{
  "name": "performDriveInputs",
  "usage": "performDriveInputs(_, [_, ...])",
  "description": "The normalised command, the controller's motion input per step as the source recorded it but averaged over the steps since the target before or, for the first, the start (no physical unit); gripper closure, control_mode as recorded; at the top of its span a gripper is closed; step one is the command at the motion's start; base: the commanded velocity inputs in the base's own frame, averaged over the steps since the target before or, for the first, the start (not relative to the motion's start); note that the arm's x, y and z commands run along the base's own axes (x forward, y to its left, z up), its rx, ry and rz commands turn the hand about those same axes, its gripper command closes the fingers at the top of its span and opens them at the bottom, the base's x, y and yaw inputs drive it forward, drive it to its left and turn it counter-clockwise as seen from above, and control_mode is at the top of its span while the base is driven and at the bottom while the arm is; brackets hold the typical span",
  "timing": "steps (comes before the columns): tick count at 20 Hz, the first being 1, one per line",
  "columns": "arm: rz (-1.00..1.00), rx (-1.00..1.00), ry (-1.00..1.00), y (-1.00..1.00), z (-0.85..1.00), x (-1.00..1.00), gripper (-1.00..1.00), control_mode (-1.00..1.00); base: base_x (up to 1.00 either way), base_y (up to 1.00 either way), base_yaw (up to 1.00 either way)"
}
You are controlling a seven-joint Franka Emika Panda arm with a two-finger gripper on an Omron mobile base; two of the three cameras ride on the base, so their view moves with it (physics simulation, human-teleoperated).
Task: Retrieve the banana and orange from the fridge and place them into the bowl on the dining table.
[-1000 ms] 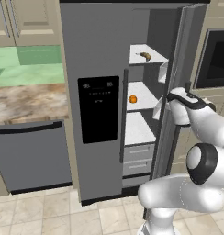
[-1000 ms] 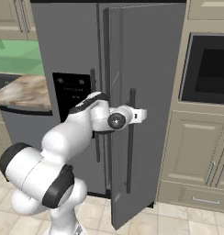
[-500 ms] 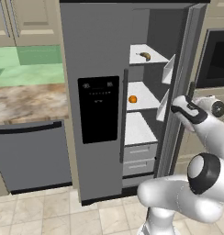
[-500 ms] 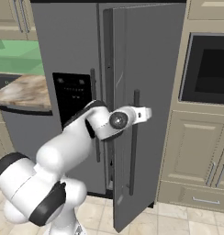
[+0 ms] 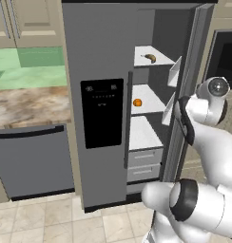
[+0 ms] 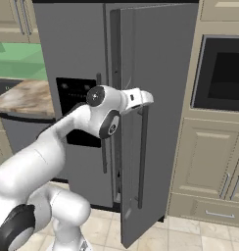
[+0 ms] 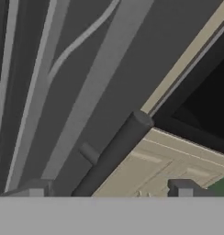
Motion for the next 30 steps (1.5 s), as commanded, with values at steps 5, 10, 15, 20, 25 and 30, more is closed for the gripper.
performDriveInputs(5, [-0.03, -0.12, 0.08, 0.00, 0.98, -0.95, -1.00, -1.00, 0.00, 0.00, 0.00])
performDriveInputs(10, [-0.02, -0.15, 0.01, 0.31, 0.53, -0.69, -1.00, -1.00, 0.00, 0.00, 0.00])
performDriveInputs(15, [0.00, -0.19, 0.17, 0.66, 0.05, -0.12, -1.00, -1.00, 0.00, 0.00, 0.00])
performDriveInputs(20, [0.00, -0.20, 0.28, 0.76, 0.00, 0.03, -1.00, -1.00, 0.00, 0.00, 0.00])
performDriveInputs(25, [0.00, -0.12, 0.16, 0.40, -0.05, 0.23, -1.00, -1.00, 0.00, 0.00, 0.00])
performDriveInputs(30, [0.00, -0.11, 0.05, 0.18, -0.27, 0.17, -1.00, -1.00, 0.00, 0.00, 0.00])
